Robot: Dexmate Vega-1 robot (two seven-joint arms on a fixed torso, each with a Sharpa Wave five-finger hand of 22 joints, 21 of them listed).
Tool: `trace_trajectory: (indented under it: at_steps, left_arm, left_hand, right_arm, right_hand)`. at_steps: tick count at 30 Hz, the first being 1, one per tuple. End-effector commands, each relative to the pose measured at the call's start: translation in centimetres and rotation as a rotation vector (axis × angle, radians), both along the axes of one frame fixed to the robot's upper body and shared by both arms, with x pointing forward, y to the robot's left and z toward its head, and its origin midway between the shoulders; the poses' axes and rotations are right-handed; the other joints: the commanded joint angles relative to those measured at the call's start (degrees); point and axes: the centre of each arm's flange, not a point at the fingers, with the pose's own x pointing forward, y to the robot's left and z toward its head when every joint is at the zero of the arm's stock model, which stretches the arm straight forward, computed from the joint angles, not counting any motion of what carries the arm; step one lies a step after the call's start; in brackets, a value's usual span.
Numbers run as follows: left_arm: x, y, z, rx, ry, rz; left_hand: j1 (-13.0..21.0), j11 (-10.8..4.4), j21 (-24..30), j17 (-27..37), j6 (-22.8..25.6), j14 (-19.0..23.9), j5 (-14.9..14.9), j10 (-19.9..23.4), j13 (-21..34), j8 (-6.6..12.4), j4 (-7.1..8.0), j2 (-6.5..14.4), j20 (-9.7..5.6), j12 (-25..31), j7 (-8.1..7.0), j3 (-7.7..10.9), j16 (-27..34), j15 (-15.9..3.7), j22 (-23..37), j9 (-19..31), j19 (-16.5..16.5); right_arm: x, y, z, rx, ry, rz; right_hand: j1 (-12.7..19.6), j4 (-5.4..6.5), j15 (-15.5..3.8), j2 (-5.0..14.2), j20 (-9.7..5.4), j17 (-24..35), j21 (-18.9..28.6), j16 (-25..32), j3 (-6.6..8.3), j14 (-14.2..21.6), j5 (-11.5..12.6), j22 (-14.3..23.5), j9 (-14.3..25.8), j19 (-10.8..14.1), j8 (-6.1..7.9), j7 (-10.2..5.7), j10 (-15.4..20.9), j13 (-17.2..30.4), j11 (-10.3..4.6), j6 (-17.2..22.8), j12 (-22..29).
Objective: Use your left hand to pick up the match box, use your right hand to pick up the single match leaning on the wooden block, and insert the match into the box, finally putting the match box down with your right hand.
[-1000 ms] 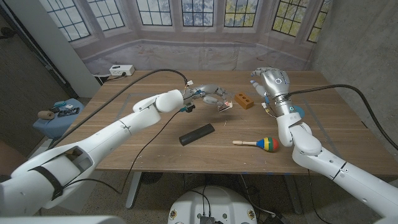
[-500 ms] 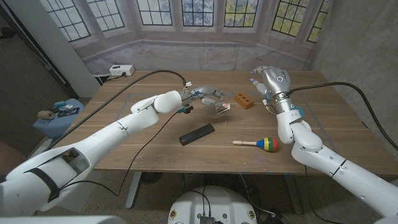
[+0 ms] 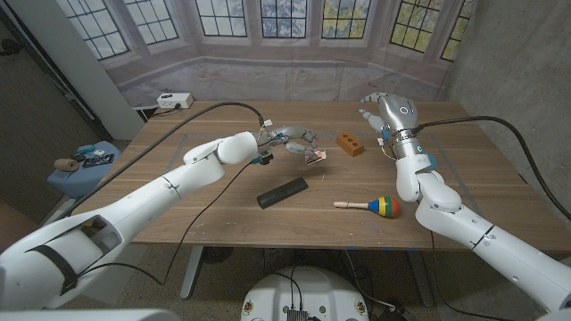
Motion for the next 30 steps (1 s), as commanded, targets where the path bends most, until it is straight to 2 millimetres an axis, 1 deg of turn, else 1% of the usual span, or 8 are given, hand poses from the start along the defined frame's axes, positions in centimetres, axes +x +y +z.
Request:
trace_trajectory:
  at_steps: [1,14,16,30]
  left_arm:
    - [-0.2,0.9,-0.2,0.005,-0.010,0.032]
    - [0.1,2.4,0.7,0.016,-0.043,0.079]
    - [0.2,2.7,0.8,0.025,-0.049,0.089]
    - [0.4,3.2,1.2,0.068,-0.080,0.112]
  left_hand:
    - [-0.13,-0.03,-0.14,0.14,-0.16,-0.10,0.19,-0.29,0.22,0.22,0.14,0.09,-0.08,-0.08,-0.19,0.40,0.14,-0.17,0.12,0.17,-0.13]
    - [-0.19,-0.01,-0.20,0.14,-0.03,-0.44,0.18,-0.59,0.22,0.25,0.12,0.09,-0.52,-0.15,-0.03,0.49,0.04,-0.36,0.11,0.12,-0.33]
    - [-0.21,-0.22,-0.24,0.13,0.06,-0.79,0.16,-0.82,0.22,0.30,0.11,0.06,-0.57,-0.22,-0.10,0.46,-0.07,-0.18,0.10,0.13,-0.43]
    - [-0.20,-0.20,-0.51,-0.02,0.01,-2.10,0.01,-1.76,0.23,0.26,0.03,-0.14,-0.65,-0.40,-0.16,0.13,-0.37,0.27,0.02,0.07,-1.05]
  right_arm:
    - [0.2,-0.5,0.3,0.063,0.008,0.027]
    - [0.5,-0.5,0.4,0.073,0.013,0.037]
    - [0.6,-0.5,0.5,0.076,0.013,0.039]
    - [1.0,-0.5,0.9,0.094,0.012,0.044]
  right_hand:
    - [-0.46,0.11,-8.22,0.04,-2.80,0.00,-0.07,0.21,-0.09,0.14,-0.11,0.06,-0.03,-0.06,-0.02,0.04,-0.17,0.14,0.08,-0.11,0.25]
    - [-0.49,0.00,-8.26,0.15,-2.83,0.00,-0.05,0.26,-0.07,0.09,-0.17,0.07,-0.04,-0.08,0.02,0.15,-0.21,0.13,0.14,-0.02,0.26]
    - [-0.49,-0.02,-8.26,0.16,-2.81,0.00,-0.04,0.28,-0.07,0.12,-0.18,0.07,-0.04,-0.05,0.04,0.15,-0.19,0.13,0.13,0.03,0.28]
    - [-0.60,-0.11,-8.16,0.23,-2.82,-0.01,-0.02,0.36,-0.10,0.12,-0.24,0.08,-0.05,-0.06,0.05,0.14,-0.05,0.12,0.16,0.04,0.36]
